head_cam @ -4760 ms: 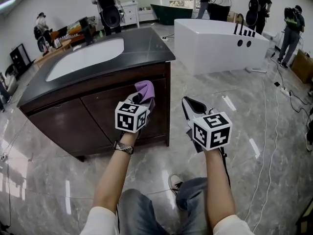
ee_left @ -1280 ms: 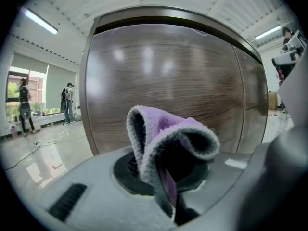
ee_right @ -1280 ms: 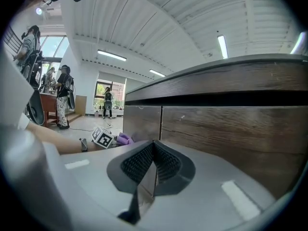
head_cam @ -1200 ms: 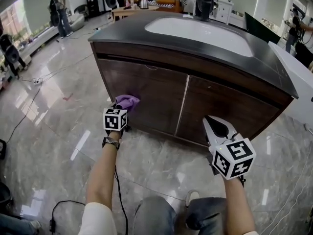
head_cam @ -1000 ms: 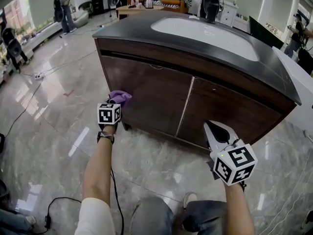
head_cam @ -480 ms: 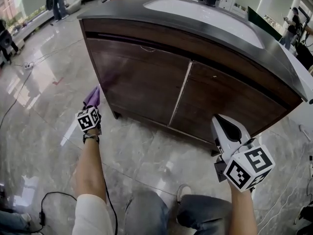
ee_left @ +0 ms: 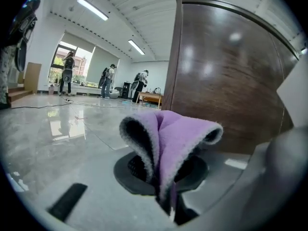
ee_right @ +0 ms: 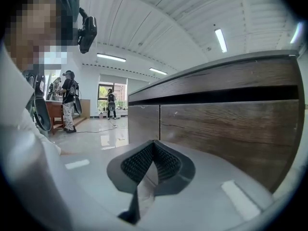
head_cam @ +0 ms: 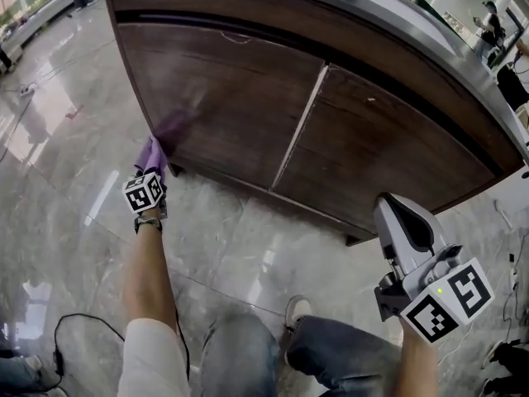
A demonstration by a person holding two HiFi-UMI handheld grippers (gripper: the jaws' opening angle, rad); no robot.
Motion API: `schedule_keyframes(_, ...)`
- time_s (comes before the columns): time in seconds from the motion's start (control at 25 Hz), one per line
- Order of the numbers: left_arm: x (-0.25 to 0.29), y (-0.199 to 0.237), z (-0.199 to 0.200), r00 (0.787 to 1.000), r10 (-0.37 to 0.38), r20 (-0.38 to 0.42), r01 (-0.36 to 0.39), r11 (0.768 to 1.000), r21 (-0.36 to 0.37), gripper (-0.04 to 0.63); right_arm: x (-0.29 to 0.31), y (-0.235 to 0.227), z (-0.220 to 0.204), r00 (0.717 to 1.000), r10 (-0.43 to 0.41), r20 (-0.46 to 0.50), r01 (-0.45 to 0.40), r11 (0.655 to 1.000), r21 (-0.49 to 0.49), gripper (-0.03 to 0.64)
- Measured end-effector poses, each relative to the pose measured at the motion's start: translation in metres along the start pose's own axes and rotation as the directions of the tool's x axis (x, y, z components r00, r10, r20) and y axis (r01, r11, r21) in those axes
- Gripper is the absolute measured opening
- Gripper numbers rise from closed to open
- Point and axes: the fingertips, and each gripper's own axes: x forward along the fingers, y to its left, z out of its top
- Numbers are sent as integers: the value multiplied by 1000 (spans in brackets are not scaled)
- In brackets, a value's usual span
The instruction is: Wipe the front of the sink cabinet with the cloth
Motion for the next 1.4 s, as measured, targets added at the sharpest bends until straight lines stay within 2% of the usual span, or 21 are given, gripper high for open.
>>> schedule_keyframes(0.12,6,-12,-11,999,-24,-23,25,998,55,49,0,-6,-5,1000,-21,-12,21,1000,20,5)
schedule_keyframes(0.2,7,-23,-11,998,-42,-41,47,991,124,49,2,-9,-6,999,-31,-12,31,999,20,5)
schedule_keyframes(0.28,8,-38,-9,997,-65,-52,74,980,188,49,3,-14,-7,999,-45,-13,45,999,-4,5)
schedule_keyframes(0.4,8,-63,-5,993,-111,-49,119,965,233,49,1,-27,-16,995,-93,-35,92,994,-52,5)
schedule_keyframes(0.6,10,-91,-5,989,-128,-75,141,965,221,48,-13,-44,-28,985,-160,-61,156,986,-66,5)
schedule_keyframes(0.84,1,-128,-20,981,-175,-80,187,965,183,48,-32,-50,-29,987,-149,-57,147,988,-41,5)
schedule_keyframes(1.04,-7,-163,-28,973,-212,-88,225,957,183,48,-49,-62,-36,984,-172,-55,172,985,-12,5)
schedule_keyframes(1.24,-20,-199,-31,966,-239,-95,255,935,245,48,-64,-80,-48,972,-226,-72,228,974,17,5)
schedule_keyframes(1.4,-31,-233,-35,962,-260,-88,274,926,261,48,-83,-92,-52,959,-274,-73,276,961,28,5)
